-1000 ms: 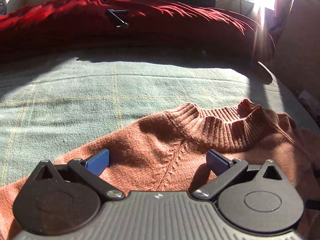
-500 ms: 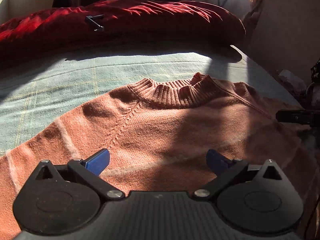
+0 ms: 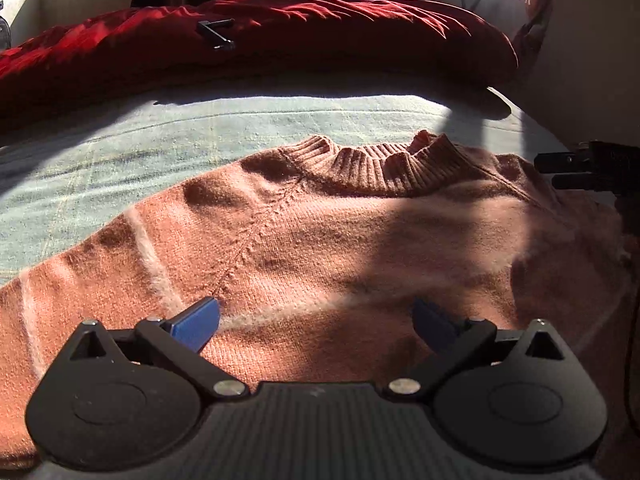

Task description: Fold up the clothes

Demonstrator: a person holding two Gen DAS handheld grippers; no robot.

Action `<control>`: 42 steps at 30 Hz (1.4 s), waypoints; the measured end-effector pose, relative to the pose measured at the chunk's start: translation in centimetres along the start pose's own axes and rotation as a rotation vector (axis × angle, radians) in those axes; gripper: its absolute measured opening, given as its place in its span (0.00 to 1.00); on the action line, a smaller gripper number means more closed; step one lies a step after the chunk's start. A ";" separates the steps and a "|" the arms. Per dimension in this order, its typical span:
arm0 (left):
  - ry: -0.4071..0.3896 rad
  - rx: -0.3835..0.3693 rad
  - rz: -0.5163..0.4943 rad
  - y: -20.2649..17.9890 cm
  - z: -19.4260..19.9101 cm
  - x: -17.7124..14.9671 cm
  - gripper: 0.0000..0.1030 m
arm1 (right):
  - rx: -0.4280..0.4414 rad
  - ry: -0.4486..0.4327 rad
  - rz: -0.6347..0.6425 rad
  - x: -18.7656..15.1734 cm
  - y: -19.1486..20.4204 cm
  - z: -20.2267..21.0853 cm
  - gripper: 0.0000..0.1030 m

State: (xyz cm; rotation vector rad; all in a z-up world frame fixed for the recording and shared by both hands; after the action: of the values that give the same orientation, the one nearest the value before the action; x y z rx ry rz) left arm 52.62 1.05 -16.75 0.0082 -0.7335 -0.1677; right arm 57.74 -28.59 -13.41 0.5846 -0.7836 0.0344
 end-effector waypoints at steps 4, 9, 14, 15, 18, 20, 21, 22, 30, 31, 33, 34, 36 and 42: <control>-0.006 -0.015 0.005 0.1 -0.1 -0.1 0.99 | 0.019 0.076 0.059 0.5 1.4 -3.7 1.00; -0.001 -0.029 0.013 0.2 0.1 -0.2 0.99 | -0.051 0.092 0.102 1.4 0.5 -6.4 1.00; -0.005 -0.009 0.000 -0.1 -0.1 -0.3 0.99 | -0.043 0.081 0.070 2.1 0.3 -6.2 1.00; -0.005 -0.008 -0.002 -0.1 -0.1 -0.3 0.99 | -0.041 0.081 0.067 2.2 0.4 -6.1 1.00; -0.004 -0.013 0.004 0.0 -0.1 -0.3 0.99 | -0.045 0.083 0.070 2.2 0.9 -5.5 1.00; -0.004 -0.012 0.005 0.0 -0.1 -0.3 0.99 | -0.032 0.070 0.071 2.2 1.5 -5.0 1.00; -0.005 -0.011 0.004 0.0 -0.1 -0.3 0.99 | -0.019 0.061 0.071 2.3 1.9 -4.7 1.00; -0.005 -0.010 0.003 0.0 -0.1 -0.3 0.99 | -0.007 0.055 0.072 2.3 2.3 -4.6 1.00; -0.011 -0.015 0.003 -0.1 -0.2 -0.3 0.99 | -0.012 0.110 0.086 1.5 2.4 -7.3 1.00; -0.010 -0.014 0.002 -0.1 -0.2 -0.3 0.99 | -0.020 0.110 0.101 1.6 2.4 -7.6 1.00; -0.008 -0.013 0.003 -0.1 -0.2 -0.2 0.99 | -0.026 0.114 0.096 2.2 2.3 -7.5 1.00; -0.009 -0.014 0.004 -0.1 -0.2 -0.2 0.99 | -0.020 0.112 0.075 2.6 2.3 -7.1 1.00; -0.009 -0.015 0.008 -0.1 -0.2 -0.2 0.99 | 0.015 0.081 0.058 3.3 2.7 -5.3 1.00; -0.010 -0.027 0.022 0.1 -0.1 -0.3 0.99 | 0.035 0.035 -0.092 1.8 -1.6 2.4 1.00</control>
State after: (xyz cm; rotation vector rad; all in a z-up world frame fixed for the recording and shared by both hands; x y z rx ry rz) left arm 52.47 1.17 -16.99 -0.0261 -0.7414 -0.1563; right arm 57.83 -31.51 -11.59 0.6504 -0.7230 -0.0260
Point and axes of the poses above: each gripper's, at about its wrist camera, not at the fingertips, and z roughly against the way its jaws point, y to its left, x to its top, the point moved 10 cm from there along -z, roughly the way its jaws point, and after that the axes turned 15 degrees about x, right-handed, at the moved point
